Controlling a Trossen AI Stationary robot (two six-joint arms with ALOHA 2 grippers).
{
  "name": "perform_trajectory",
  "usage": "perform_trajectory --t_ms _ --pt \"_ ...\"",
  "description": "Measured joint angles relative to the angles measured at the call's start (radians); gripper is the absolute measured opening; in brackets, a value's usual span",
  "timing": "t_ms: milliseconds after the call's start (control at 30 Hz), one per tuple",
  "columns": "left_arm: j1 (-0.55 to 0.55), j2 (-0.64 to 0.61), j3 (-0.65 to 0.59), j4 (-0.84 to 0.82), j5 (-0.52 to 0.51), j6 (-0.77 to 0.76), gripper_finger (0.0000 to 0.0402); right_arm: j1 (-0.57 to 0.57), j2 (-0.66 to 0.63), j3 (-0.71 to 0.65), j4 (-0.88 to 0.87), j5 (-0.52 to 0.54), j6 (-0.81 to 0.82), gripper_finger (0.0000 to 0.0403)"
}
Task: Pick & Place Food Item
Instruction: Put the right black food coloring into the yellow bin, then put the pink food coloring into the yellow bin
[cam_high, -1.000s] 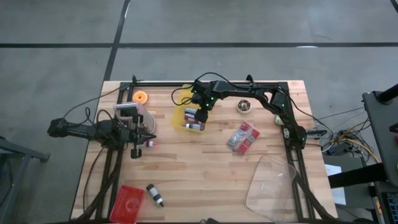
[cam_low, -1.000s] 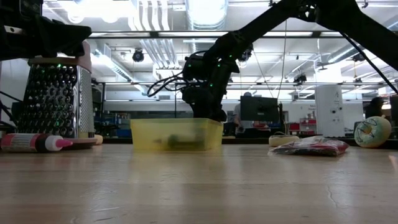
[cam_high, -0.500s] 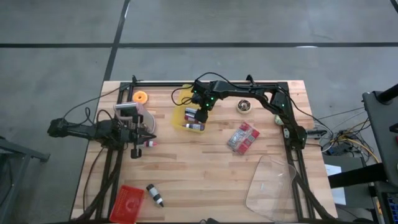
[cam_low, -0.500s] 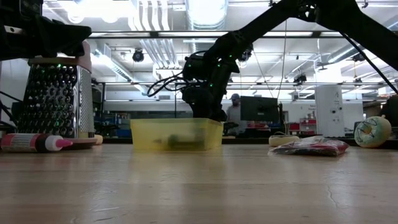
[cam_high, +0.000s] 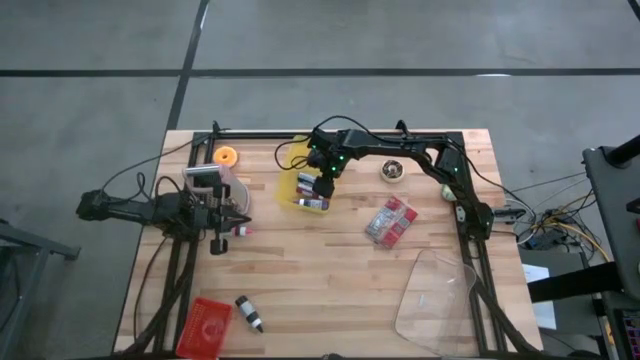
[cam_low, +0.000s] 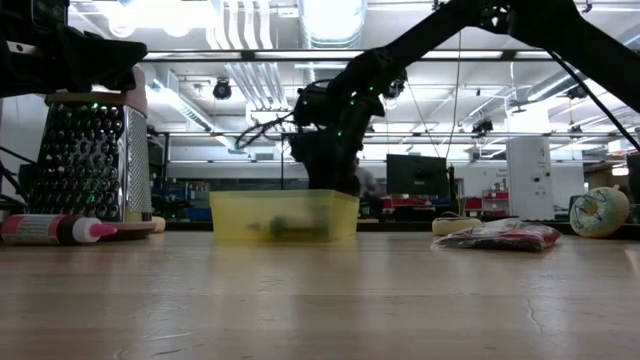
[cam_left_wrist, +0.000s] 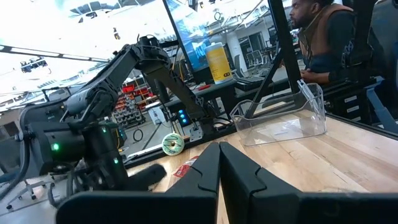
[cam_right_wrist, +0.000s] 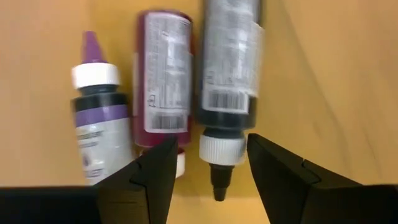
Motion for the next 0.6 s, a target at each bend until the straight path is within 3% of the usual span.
perform_trajectory --t_ms 167,400,500,600 --pt "0.0 0.0 0.0 0.0 0.0 0.0 0.0013 0.002 -0.062 0.0 0.073 -0.119 -0.01 0.0191" --pt "0.0 0.0 0.0 0.0 0.0 0.0 0.0013 0.041 -0.144 -0.001 0.184 -0.133 0.006 0.0179" --pt "0.0 0.0 0.0 -0.002 0.0 0.0 0.0013 0.068 -0.182 -0.003 0.189 -0.098 0.008 0.0171" --pt "0.0 0.001 0.0 -0.001 0.0 0.0 0.0013 0.11 -0.219 -0.019 0.209 0.014 -0.014 0.0165"
